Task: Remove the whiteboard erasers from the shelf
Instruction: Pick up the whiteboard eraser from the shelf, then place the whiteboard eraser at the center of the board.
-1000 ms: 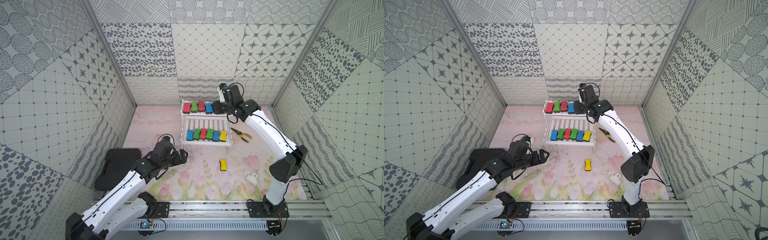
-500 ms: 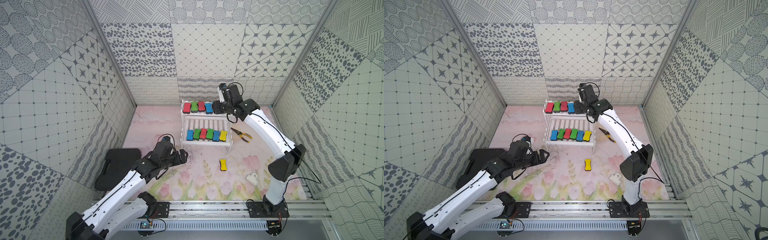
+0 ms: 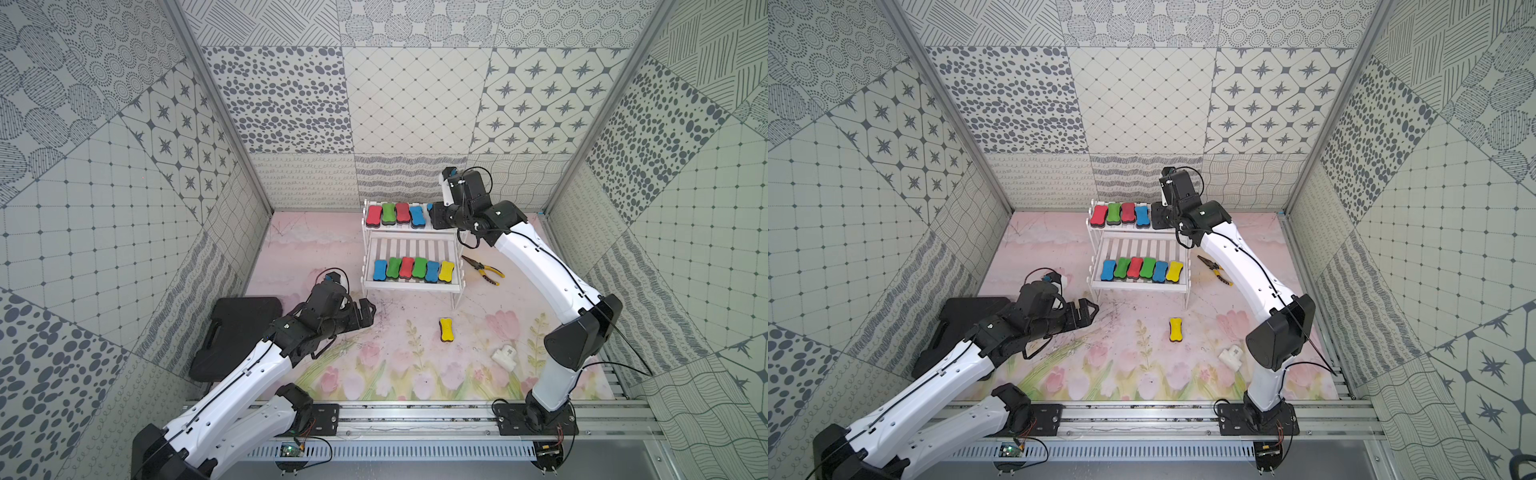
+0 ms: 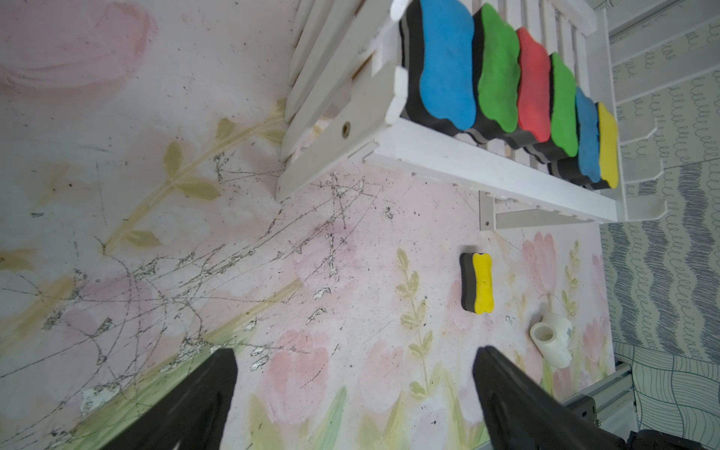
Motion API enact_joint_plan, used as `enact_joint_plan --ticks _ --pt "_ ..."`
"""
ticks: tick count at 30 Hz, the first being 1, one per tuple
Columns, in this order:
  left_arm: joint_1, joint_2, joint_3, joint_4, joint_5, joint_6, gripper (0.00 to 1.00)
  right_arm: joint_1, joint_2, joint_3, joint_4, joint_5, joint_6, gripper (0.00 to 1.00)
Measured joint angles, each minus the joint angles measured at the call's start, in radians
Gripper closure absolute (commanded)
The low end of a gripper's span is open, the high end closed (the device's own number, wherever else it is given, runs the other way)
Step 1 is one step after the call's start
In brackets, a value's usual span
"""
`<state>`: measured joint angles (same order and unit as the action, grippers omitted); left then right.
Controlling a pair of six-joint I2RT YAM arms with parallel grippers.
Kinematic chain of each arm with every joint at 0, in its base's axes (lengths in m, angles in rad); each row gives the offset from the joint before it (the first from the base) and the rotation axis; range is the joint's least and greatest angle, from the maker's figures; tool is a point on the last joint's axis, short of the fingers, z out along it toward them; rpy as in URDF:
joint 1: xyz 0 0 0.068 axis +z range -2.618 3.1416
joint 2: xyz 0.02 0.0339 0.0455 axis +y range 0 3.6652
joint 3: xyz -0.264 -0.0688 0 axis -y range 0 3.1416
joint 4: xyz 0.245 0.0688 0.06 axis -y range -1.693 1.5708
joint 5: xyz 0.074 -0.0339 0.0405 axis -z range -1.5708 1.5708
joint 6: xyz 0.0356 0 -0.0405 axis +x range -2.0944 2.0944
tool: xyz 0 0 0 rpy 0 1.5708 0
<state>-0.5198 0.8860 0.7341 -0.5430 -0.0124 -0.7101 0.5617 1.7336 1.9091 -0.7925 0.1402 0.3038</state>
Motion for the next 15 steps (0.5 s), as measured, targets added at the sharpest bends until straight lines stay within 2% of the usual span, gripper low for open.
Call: enact_joint_plan --ticks 8,15 --pt "0.000 -0.021 0.003 -0.001 -0.011 0.000 0.00 0.026 -0.398 -0.422 0.170 -0.014 0.120 0.69" --pt "0.000 -0.037 0.004 -0.004 -0.025 0.000 0.01 0.176 -0.682 -0.834 0.298 0.051 0.257 0.69"
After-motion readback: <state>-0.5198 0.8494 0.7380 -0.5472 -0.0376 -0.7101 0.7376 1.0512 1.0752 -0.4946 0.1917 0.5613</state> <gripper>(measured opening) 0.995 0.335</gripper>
